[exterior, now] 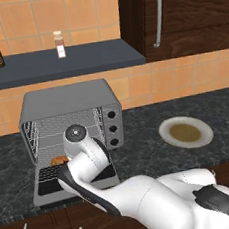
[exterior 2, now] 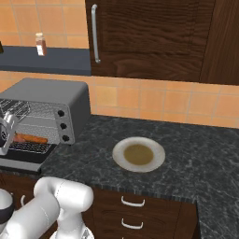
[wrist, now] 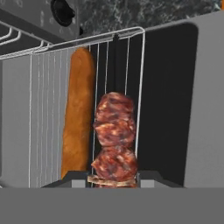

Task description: Pick up the kebab skewer and baguette bread, and place them inside the toaster oven. Close the toaster oven door and start by setting the timer.

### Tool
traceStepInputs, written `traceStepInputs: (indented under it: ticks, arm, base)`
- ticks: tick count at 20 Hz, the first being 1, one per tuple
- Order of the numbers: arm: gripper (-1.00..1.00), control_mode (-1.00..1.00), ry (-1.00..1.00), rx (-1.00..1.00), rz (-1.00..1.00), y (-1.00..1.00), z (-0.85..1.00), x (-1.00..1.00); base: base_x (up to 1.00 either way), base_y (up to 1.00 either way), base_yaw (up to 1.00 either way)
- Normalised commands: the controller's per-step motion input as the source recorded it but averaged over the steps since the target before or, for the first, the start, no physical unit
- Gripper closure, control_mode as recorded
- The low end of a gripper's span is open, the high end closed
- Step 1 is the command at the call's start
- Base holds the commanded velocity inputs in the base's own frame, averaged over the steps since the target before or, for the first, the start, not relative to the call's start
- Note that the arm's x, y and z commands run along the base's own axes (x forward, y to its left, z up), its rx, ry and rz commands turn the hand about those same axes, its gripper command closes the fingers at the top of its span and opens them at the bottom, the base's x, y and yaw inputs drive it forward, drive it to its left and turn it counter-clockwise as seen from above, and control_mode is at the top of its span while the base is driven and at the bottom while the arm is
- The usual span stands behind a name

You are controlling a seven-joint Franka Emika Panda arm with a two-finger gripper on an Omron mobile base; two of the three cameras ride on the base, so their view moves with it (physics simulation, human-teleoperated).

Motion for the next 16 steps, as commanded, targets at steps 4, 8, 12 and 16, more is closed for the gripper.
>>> traceStepInputs:
  ticks: [4, 8, 12, 16]
  arm:
    - [1.0, -1.0, 0.0, 0.03, 0.0, 0.0, -0.15, 0.14]
    - [1.0, -1.0, 0.0, 0.03, 0.0, 0.0, -0.14, 0.14]
    - [1.0, -1.0, 0.0, 0.02, 0.0, 0.0, -0.12, 0.14]
    - [1.0, -1.0, 0.0, 0.01, 0.0, 0.0, -0.14, 0.08]
  base:
    - [0.0, 0.0, 0.0]
    - [0.0, 0.0, 0.0]
    - [0.0, 0.0, 0.0]
    - [0.0, 0.0, 0.0]
